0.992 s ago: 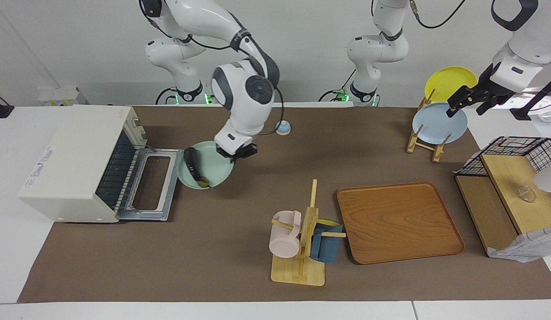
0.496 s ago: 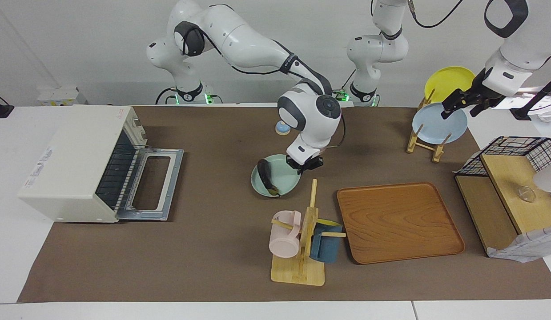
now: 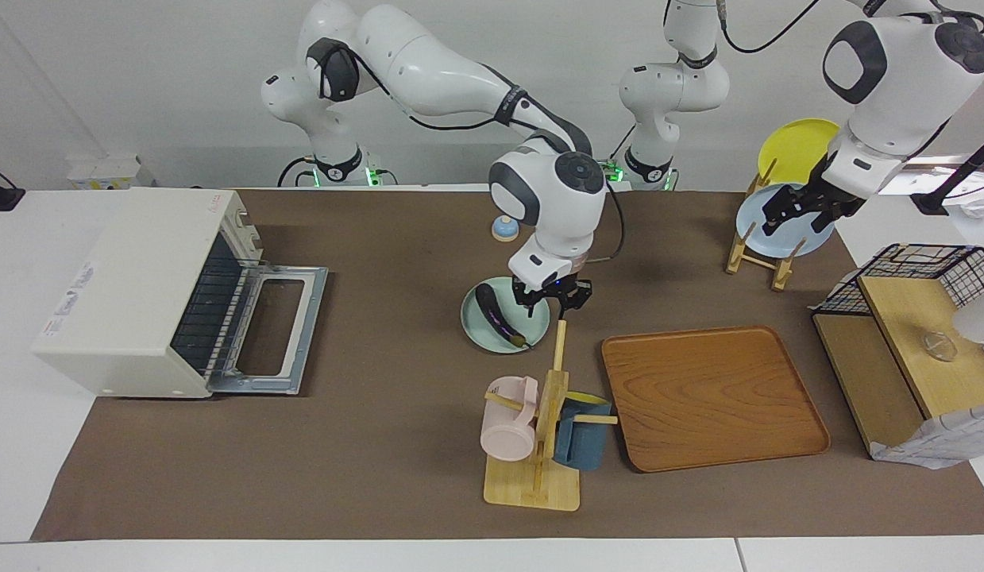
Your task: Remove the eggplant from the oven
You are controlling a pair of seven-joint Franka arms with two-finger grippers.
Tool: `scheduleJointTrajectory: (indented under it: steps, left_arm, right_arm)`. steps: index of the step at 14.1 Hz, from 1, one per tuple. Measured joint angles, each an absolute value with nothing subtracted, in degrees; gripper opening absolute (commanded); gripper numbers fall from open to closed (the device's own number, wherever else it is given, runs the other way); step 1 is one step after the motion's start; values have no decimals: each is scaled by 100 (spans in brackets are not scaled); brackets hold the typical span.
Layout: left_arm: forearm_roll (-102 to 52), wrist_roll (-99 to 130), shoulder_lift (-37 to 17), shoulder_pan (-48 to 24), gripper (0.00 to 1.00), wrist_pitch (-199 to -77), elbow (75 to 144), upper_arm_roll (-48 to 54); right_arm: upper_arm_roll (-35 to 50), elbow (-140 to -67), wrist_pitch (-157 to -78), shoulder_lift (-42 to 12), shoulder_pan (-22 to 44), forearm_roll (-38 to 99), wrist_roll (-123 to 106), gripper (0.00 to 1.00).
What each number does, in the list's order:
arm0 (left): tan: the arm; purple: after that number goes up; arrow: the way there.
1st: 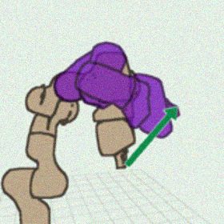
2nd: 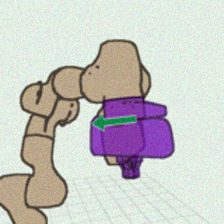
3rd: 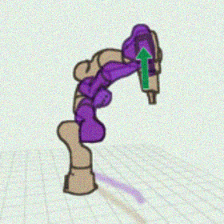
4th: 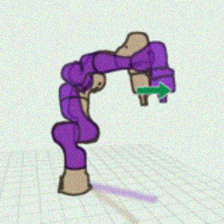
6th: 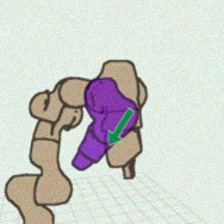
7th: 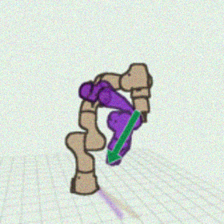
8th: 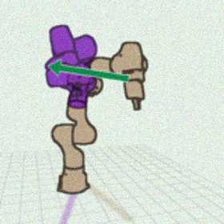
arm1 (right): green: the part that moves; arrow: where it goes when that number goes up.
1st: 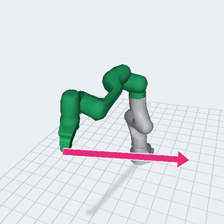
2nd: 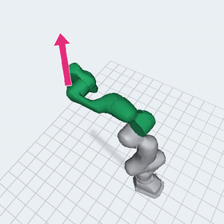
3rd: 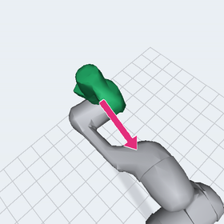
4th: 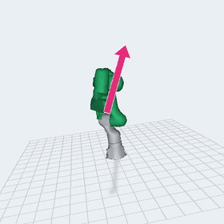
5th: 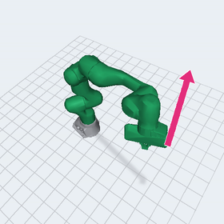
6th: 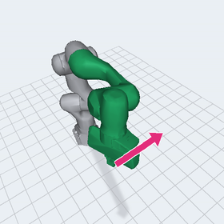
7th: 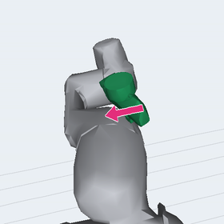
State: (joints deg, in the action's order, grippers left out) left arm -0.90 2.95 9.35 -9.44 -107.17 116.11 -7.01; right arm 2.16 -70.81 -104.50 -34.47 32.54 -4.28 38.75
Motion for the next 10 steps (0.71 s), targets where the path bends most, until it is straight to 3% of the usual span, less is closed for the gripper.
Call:
scheduleJointTrajectory:
  steps: [1, 3, 6, 10]
  left_arm:
    - [-91, 767, 885, -1261, 100, -11133, 11837, -687]
    - [-94, 2132, 582, -2119, 100, -11841, 12124, -653]
    - [-89, 4351, -222, -3486, 100, -12644, 12055, -604]
    - [-95, 6066, -1054, -4615, 100, -13663, 11718, -589]
  right_arm:
    - [216, -7496, -10412, -3126, 2902, -417, 3357, 21]
    - [216, -8626, -10480, -2420, 2282, -407, 2603, 7]
    - [215, -10187, -11078, -1714, 1710, -416, 2065, 3]
    - [210, -11506, -12007, -1431, 1006, -956, 1306, 3]
